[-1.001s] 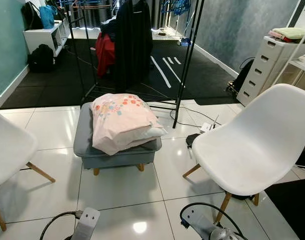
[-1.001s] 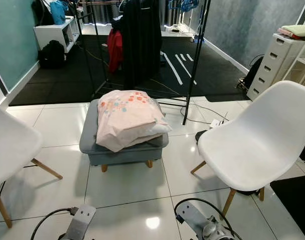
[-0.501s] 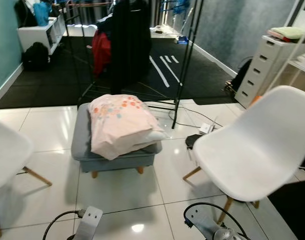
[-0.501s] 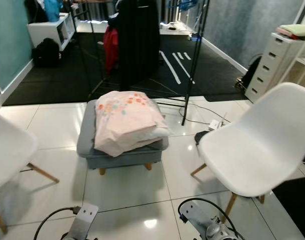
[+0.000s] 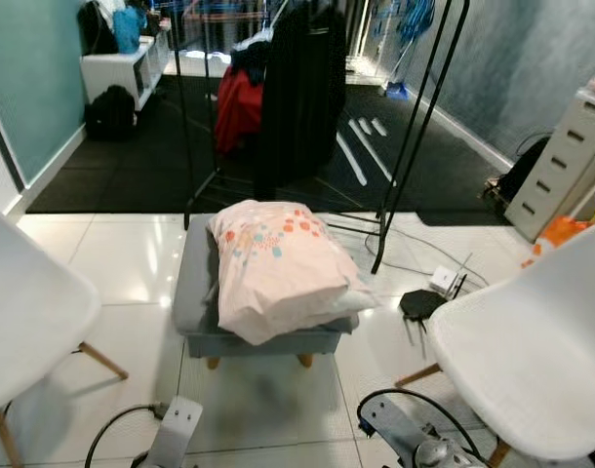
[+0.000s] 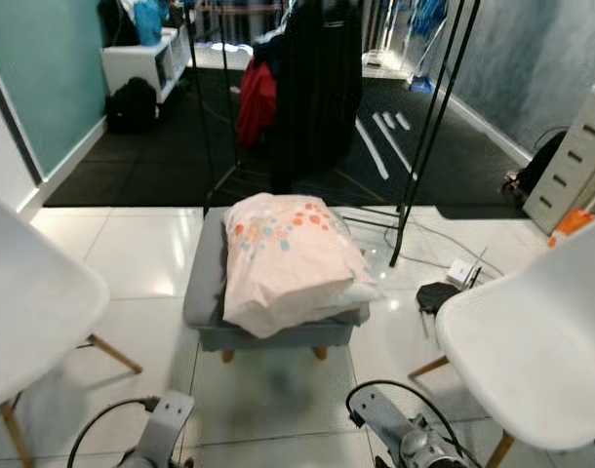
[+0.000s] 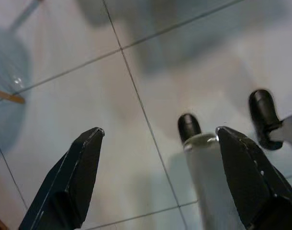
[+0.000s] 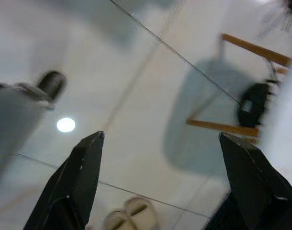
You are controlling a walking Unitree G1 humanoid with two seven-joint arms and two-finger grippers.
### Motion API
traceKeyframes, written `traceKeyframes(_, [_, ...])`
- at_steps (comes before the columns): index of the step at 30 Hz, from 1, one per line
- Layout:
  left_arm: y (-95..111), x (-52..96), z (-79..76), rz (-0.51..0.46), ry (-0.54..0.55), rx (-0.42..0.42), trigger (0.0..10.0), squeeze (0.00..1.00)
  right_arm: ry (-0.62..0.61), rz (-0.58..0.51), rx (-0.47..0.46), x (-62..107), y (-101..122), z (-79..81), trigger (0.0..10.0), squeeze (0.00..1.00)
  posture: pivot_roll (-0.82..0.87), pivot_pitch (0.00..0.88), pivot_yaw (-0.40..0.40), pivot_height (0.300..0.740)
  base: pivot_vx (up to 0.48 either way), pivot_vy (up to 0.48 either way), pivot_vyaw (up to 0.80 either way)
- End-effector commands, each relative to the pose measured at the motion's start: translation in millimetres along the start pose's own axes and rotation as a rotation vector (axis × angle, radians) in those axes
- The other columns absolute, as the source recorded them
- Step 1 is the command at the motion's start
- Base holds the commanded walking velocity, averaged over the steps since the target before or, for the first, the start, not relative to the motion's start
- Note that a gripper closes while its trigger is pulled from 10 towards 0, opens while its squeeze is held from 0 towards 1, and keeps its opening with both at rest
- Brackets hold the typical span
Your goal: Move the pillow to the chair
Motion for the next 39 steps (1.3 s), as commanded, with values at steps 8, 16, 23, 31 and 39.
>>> traceKeyframes(8, [2.2,-0.3,0.7,-0.004,-0.005,0.004,10.0,0.0,0.002,0.012,-0.026,-0.1,-5.5,-0.4,10.0,0.0,-0.07,0.049,-0.052,0.74,0.305,0.0,-0.56])
traceKeyframes(16, [1.9,-0.2,1.3,-0.004,-0.003,0.003,10.0,0.0,-0.006,0.006,-0.03,-0.2,-4.9,-0.6,10.0,0.0,-0.07,0.049,-0.049,0.74,0.305,0.0,-0.41])
traceKeyframes(23, [1.9,-0.2,1.5,-0.004,-0.002,0.001,10.0,0.0,-0.007,0.003,-0.033,-0.2,-4.8,-0.5,10.0,0.0,-0.07,0.048,-0.047,0.74,0.307,0.0,0.0])
traceKeyframes(31, [2.3,-0.3,1.9,-0.004,0.0,0.002,10.0,0.0,-0.006,0.002,-0.034,-0.1,-4.3,-0.6,10.0,0.0,-0.07,0.047,-0.049,0.74,0.306,0.0,0.0])
traceKeyframes(39, [1.3,-0.1,3.4,0.0,0.03,0.033,10.0,0.0,-0.005,0.002,-0.035,-0.2,-4.3,-0.4,10.0,0.0,-0.07,0.047,-0.047,0.74,0.15,0.0,0.0])
Point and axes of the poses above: a point about 5 cm out from each wrist's last joint towards the gripper, its own x axis pointing back from the gripper into the wrist, its own y axis along the axis of the wrist's last joint, z = x × y, the point moved 2 cm from there along -x, pointing out of the wrist towards the gripper, and after that the axes turned 15 degrees about -x, right-handed, at the moved point
